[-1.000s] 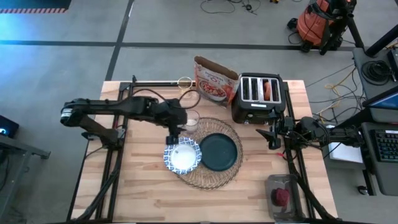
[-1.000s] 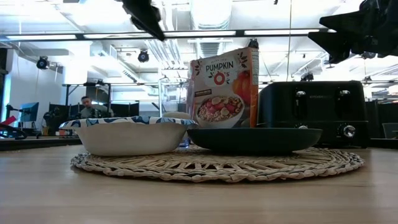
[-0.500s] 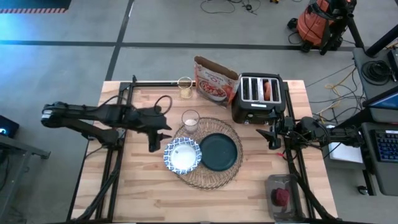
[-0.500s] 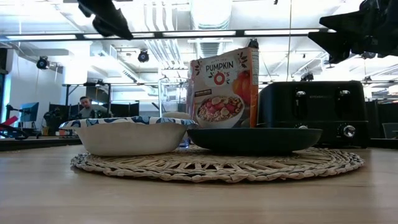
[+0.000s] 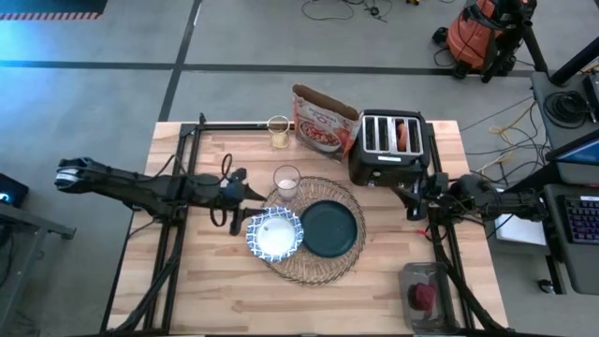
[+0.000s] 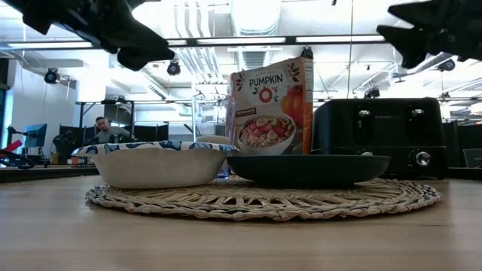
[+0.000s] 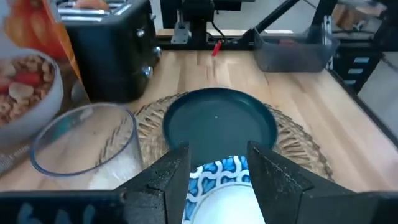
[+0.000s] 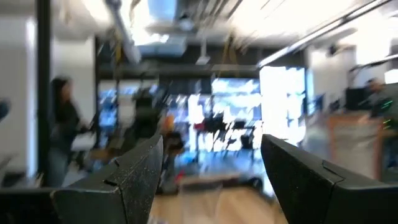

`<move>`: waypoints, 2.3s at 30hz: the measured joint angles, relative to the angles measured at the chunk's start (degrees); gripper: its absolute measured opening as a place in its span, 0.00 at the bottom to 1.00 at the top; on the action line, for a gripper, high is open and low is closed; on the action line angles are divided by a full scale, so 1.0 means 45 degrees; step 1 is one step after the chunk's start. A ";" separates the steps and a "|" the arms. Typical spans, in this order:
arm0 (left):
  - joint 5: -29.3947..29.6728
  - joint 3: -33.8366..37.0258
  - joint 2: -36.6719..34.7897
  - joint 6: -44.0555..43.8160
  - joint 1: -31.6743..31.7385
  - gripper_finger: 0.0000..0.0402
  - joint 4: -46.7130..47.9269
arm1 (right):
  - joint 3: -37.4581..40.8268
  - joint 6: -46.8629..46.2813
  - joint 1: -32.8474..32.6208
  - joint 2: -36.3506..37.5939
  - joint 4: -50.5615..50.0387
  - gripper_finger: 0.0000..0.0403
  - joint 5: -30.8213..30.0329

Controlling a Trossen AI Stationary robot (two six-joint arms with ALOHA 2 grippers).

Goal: Arrange a breakfast setting
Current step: Pour the cereal from the orange cereal box into the white bowl

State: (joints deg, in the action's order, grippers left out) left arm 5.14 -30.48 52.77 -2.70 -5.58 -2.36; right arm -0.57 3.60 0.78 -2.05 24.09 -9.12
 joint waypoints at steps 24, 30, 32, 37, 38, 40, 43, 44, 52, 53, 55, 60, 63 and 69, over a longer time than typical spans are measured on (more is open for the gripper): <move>-0.2019 -0.0359 -0.0671 0.0838 0.1218 0.35 0.0387 | 0.0004 -0.2118 0.0000 -0.0154 0.1082 0.65 -0.0956; -0.2305 -0.0351 -0.0966 0.0821 0.2022 0.35 0.0765 | -0.0139 -0.2590 -0.0003 -0.0703 0.1140 0.65 -0.1354; -0.2305 -0.0331 -0.1045 0.0821 0.2231 0.35 0.0863 | -0.0476 -0.3184 0.0000 -0.1158 0.1010 0.65 -0.2169; -0.2305 -0.0287 -0.1136 0.1001 0.2677 0.35 0.0857 | -0.2046 -0.2590 0.0000 -0.3114 -0.1194 0.65 -0.4419; -0.2300 -0.0283 -0.1132 0.1025 0.2742 0.35 0.0852 | -0.2429 -0.2502 0.0000 -0.3571 -0.1555 0.65 -0.4907; -0.2300 -0.0283 -0.1140 0.1031 0.2847 0.35 0.0847 | -0.3295 -0.2464 0.0000 -0.4467 -0.2231 0.65 -0.5685; -0.2300 -0.0278 -0.1201 0.1039 0.2950 0.35 0.0872 | -0.4629 -0.2912 0.0005 -0.5594 -0.3714 0.65 -0.6100; -0.2300 -0.0273 -0.1258 0.1044 0.2982 0.35 0.0930 | -0.5102 -0.3214 0.0005 -0.5960 -0.4274 0.65 -0.6225; -0.2292 -0.0192 -0.1818 0.1478 0.3513 0.35 0.1423 | -0.7698 -0.4411 0.0431 -0.8703 -0.6760 0.65 -0.6862; -0.2290 -0.0185 -0.1860 0.1494 0.3604 0.35 0.1551 | -0.7896 -0.4229 0.0497 -0.8969 -0.6886 0.65 -0.7038; -0.2285 -0.0185 -0.1961 0.1496 0.3765 0.35 0.1783 | -0.8152 -0.3271 0.0613 -0.9536 -0.6974 0.65 -0.7397; -0.2285 -0.0176 -0.2228 0.1496 0.4021 0.35 0.2313 | -0.8897 -0.1430 0.0796 -1.0774 -0.6819 0.65 -0.9016; -0.2285 -0.0171 -0.2394 0.1496 0.4091 0.35 0.2494 | -0.9198 -0.1220 0.0801 -1.1422 -0.6900 0.65 -0.8877; -0.2266 -0.0171 -0.2441 0.1493 0.4299 0.35 0.2540 | -0.9636 -0.1305 0.1138 -1.2289 -0.6924 0.65 -0.9029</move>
State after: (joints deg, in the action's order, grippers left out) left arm -5.06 -31.24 41.79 4.02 13.76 9.07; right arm -43.93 -2.28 5.90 -57.35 -7.07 -49.75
